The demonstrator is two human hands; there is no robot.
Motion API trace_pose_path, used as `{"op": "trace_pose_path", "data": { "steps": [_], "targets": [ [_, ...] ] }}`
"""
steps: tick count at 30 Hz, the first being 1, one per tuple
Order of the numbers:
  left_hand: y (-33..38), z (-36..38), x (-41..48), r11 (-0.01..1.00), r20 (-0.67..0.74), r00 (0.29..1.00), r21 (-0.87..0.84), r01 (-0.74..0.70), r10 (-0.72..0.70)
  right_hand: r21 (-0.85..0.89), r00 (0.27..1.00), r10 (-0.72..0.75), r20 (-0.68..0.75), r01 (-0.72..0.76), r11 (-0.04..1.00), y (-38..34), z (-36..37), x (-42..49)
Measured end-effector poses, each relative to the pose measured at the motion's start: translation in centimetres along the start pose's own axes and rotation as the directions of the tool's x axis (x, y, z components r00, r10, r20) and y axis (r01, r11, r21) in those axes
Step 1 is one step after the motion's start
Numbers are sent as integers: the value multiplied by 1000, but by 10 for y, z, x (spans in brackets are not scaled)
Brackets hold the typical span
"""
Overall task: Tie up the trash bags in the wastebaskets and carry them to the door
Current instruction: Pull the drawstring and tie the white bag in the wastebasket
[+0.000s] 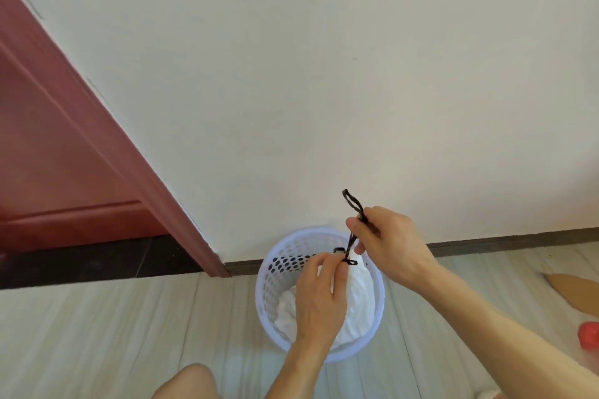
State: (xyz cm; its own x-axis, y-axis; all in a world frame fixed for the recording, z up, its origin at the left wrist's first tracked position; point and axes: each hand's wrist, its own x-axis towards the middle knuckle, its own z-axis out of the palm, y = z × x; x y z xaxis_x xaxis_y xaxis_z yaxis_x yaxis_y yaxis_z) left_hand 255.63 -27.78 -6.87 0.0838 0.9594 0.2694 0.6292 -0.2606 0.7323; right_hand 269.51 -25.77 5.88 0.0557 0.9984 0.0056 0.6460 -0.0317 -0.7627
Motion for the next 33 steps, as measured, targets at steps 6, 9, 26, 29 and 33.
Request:
{"op": "trace_pose_path", "data": {
  "steps": [6,9,26,29,33],
  "targets": [
    [-52,-22,-14,916,-102,938,205,345,-330,33,999,-11,30,10,999,-22,-3,-9],
    [-75,-30,-32,729,-47,805,396,559,-592,129,999,-1,40,-4,992,-31,-1,-13],
    [-77,-38,-31,646,167,630,326,690,-758,609,971,70,-229,87,788,-122,-21,4],
    [-75,-37,-13,645,184,621,307,700,-761,713,970,39,-238,147,685,-130,-28,29],
    [-78,-29,12,576,185,546,240,781,-817,786,990,-33,-137,129,605,-124,-5,55]
  ]
}}
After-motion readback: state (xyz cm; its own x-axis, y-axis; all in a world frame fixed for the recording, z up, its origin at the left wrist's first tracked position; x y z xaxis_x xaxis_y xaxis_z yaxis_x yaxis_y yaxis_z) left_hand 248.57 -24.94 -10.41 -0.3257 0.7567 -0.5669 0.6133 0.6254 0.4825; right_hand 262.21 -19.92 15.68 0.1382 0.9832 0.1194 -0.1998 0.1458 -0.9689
